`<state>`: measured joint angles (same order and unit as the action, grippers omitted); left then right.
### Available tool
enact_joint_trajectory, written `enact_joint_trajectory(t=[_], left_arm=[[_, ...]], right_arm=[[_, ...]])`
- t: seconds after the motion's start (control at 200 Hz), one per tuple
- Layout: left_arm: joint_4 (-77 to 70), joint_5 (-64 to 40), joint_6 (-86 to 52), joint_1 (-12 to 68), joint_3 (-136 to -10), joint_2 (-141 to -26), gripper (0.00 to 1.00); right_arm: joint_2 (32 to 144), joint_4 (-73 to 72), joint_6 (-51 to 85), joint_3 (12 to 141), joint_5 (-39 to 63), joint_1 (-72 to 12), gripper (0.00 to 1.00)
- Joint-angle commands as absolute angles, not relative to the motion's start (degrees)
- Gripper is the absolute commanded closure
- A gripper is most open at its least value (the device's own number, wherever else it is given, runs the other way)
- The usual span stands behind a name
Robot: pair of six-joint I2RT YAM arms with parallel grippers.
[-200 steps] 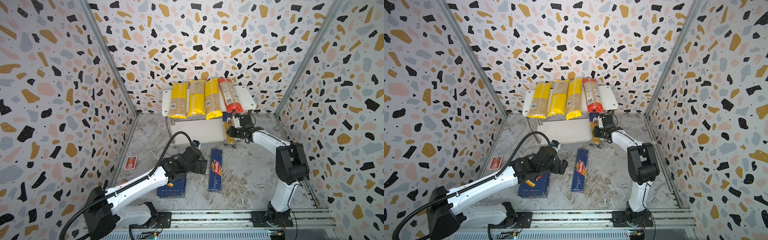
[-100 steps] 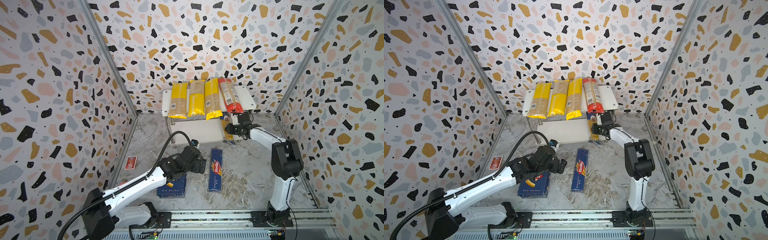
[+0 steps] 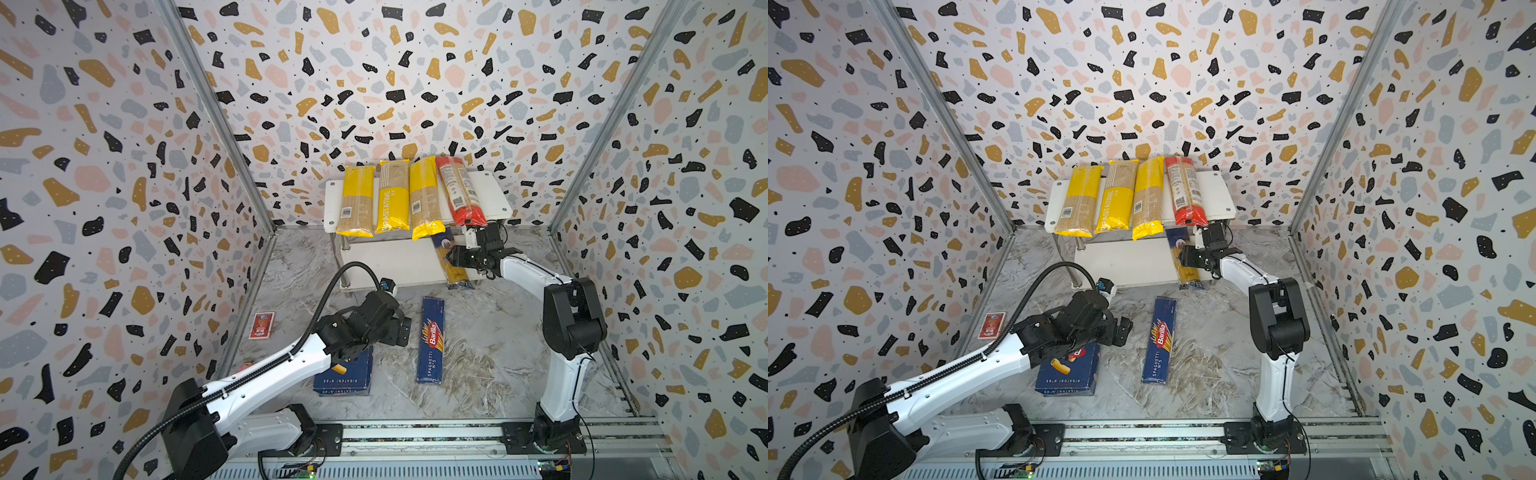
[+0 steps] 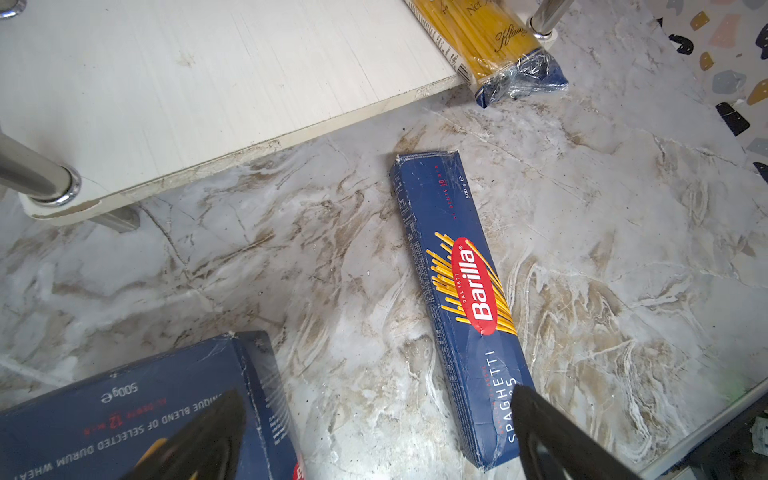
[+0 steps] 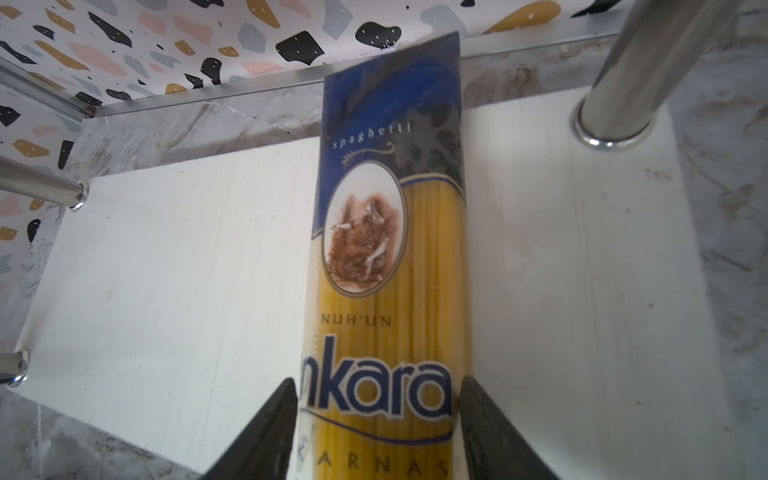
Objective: Arrange pasta packages on shelves
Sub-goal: Place the pasta bag on the shelf, then pick up the pasta box from the center of the table.
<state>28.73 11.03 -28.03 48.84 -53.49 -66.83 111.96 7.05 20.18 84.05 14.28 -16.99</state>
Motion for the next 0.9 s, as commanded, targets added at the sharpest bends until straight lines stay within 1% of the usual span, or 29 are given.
enact_joint_trajectory(t=[0.0,0.155,0.335,0.466,0.686,0.826,0.851,0.861,0.871,0.896], left_arm=[[28.49,10.73,-27.86,48.47,-52.84,-64.97,0.01],[28.59,10.63,-28.66,48.52,-51.8,-63.6,0.01],[28.44,11.21,-29.79,48.46,-49.78,-62.18,0.01],[28.91,11.87,-30.47,48.5,-48.25,-61.32,0.0],[28.56,11.68,-31.72,48.52,-45.47,-59.14,0.0],[28.48,11.86,-32.83,48.46,-43.98,-57.21,0.01],[28.39,11.93,-32.95,48.5,-43.66,-56.83,0.0],[28.26,11.95,-32.96,48.51,-43.54,-56.75,0.01],[28.2,12.0,-33.02,48.47,-43.45,-56.66,0.01],[27.95,12.05,-33.21,48.5,-43.14,-56.46,0.01]], right_arm=[[106.11,4.81,20.12,83.88,15.2,-17.09,0.3],[102.48,3.72,21.36,80.36,14.45,-17.4,0.16],[100.11,6.04,22.06,77.33,14.86,-18.52,0.15],[95.31,6.55,22.31,73.02,12.26,-21.18,0.14],[88.34,11.75,23.36,66.66,9.69,-24.0,0.13],[81.84,13.11,26.47,60.5,9.06,-25.91,0.12],[80.85,13.61,27.2,59.56,8.4,-26.61,0.09],[80.44,13.82,27.45,59.23,8.08,-27.02,0.03],[80.03,13.98,27.76,58.82,7.53,-27.34,0.0],[79.06,14.49,28.25,57.97,6.29,-28.46,0.01]])
